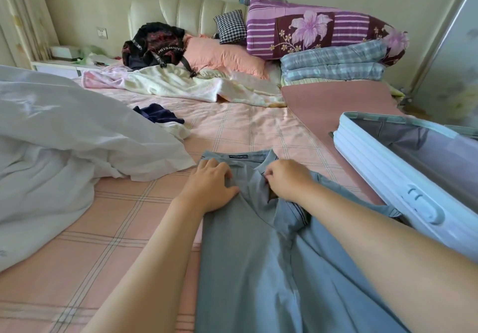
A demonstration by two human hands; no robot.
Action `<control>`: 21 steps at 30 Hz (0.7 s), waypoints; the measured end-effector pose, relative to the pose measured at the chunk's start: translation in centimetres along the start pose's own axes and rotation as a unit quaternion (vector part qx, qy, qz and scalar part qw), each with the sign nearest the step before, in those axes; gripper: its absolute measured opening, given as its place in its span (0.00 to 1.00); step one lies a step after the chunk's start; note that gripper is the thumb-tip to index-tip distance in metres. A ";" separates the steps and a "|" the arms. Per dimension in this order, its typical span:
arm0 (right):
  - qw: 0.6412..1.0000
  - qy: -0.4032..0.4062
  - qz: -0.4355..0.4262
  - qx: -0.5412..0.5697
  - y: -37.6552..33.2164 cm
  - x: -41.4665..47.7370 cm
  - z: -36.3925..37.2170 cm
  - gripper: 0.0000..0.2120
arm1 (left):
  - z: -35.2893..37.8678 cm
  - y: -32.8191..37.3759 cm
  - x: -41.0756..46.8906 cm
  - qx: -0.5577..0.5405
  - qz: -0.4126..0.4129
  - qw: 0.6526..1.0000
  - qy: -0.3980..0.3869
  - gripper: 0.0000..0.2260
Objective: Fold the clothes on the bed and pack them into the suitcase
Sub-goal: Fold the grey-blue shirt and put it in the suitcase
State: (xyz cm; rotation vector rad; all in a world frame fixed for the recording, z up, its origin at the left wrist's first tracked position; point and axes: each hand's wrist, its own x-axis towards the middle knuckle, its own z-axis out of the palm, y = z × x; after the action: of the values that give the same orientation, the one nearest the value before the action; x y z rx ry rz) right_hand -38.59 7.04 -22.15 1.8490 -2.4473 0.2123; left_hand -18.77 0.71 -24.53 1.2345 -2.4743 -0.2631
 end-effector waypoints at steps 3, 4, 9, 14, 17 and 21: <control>0.990 0.063 0.065 -0.112 1.9 -0.2 -1.4 0.10 | 0.1 0.4 0.4 0.009 0.012 1.000 0.005 0.30; 0.985 0.043 0.083 -0.144 2.4 -0.4 -1.5 0.11 | 0.4 0.5 0.4 0.001 0.015 1.000 0.000 0.33; 0.982 0.076 -0.002 -0.172 2.2 -0.7 -0.5 0.19 | 1.2 -0.6 0.3 0.029 -0.034 0.994 -0.100 0.41; 0.992 0.006 -0.124 -0.037 -1.3 0.0 0.6 0.21 | 0.7 -1.4 1.0 -0.049 -0.174 0.979 0.090 0.24; 0.993 0.005 -0.109 0.034 -3.1 0.8 1.1 0.23 | -0.1 -2.2 1.7 -0.087 -0.181 0.973 0.113 0.20; 0.990 0.011 -0.099 0.095 -6.5 3.7 0.8 0.22 | 0.0 -2.7 1.5 -0.123 -0.142 0.978 0.091 0.28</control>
State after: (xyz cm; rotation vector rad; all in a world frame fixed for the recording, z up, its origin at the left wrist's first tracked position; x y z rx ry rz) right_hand -33.35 1.69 -22.00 2.1374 -2.2781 0.4662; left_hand -17.62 -2.10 -25.09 1.4300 -2.0372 -0.4916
